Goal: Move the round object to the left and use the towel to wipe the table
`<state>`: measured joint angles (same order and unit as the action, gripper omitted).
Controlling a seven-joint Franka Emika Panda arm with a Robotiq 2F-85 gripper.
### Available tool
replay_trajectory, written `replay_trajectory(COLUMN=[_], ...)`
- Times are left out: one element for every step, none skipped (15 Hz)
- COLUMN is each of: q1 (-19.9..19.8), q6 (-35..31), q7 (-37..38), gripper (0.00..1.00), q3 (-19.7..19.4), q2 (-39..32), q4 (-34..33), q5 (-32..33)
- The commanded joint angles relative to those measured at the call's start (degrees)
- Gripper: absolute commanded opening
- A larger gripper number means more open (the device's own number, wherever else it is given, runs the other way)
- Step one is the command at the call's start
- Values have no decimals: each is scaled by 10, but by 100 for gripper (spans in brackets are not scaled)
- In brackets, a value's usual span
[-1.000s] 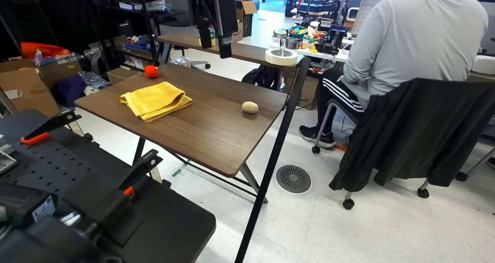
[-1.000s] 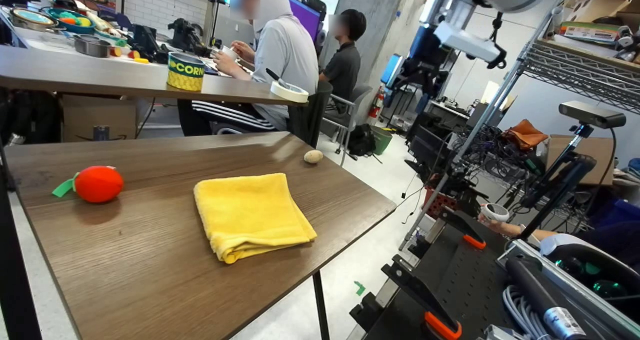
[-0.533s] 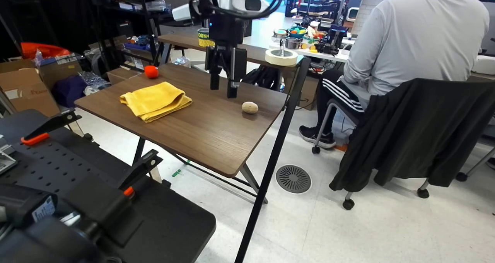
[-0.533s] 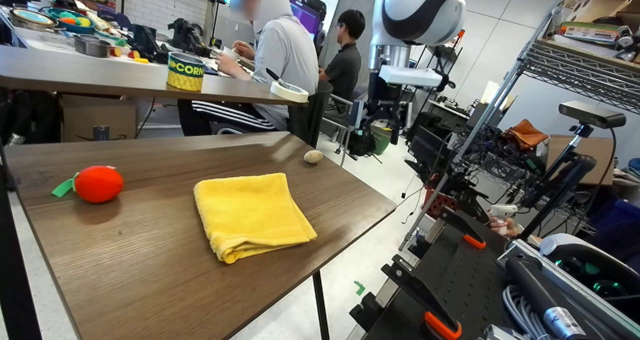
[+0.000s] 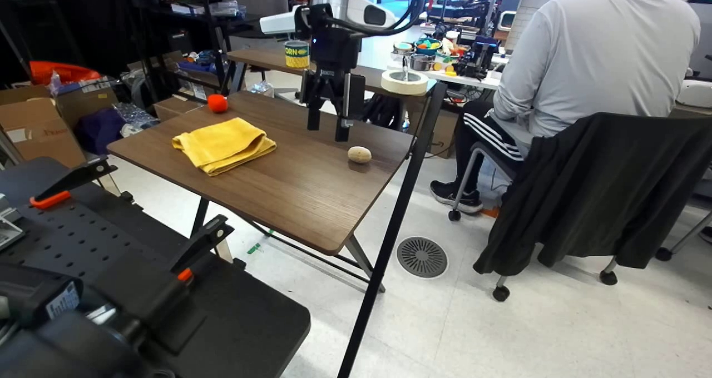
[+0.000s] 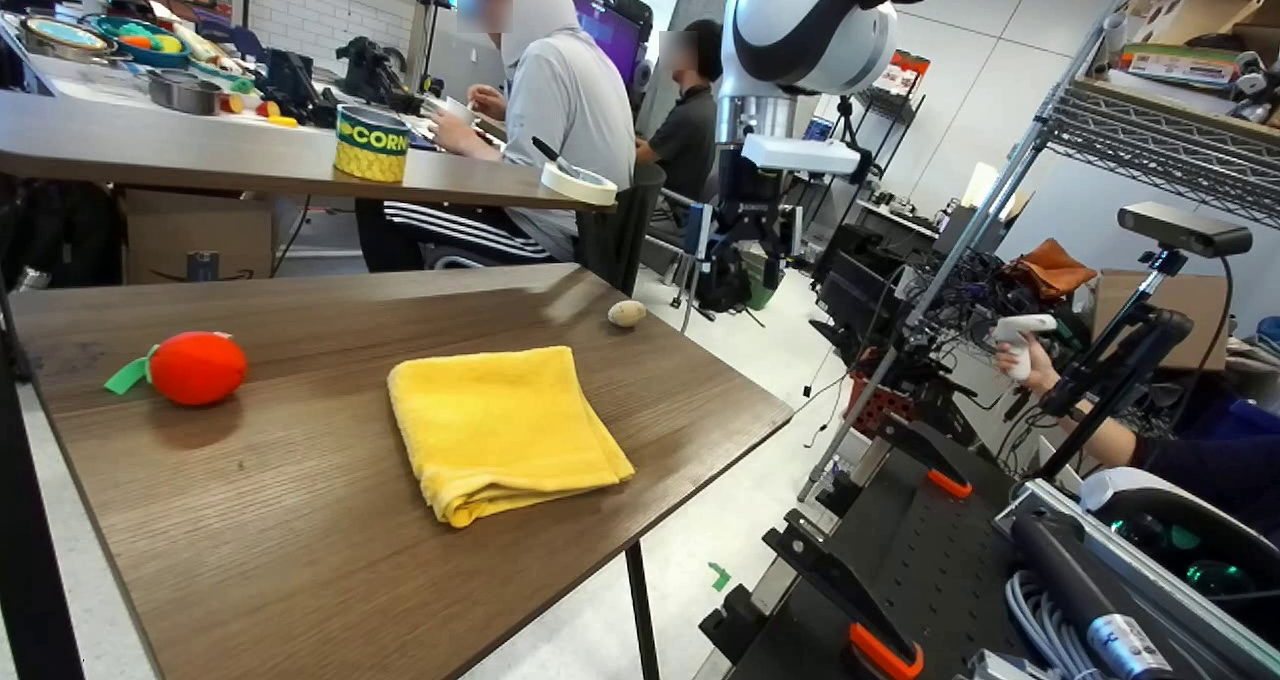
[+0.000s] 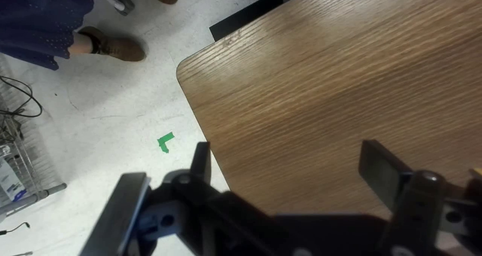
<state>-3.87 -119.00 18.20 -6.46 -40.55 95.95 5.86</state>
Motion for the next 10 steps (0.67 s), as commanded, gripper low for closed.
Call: replay_trajectory(q1=[7,7,7,7,7,1,-11,-14,-19,-16], q6=[1,1,1,1,1,-28,-94,-143,-190,-239], q7=[-4,-5,-5,-5,-5,2,-6,-13,-9,-6], gripper=[100,100,100,100,100,100,100,100,100,100], q3=[-8,-8,-8,-8,-8,-13,-8,-10,-9,-14], q2=[-1,-1,-1,-1,-1,-3,-4,-13,-20,-29], q4=[-2,-2,-2,-2,-2,16,33,31,39,41], q5=[-6,-6,-6,-6,-6,-10,-22,-21,-33,-32])
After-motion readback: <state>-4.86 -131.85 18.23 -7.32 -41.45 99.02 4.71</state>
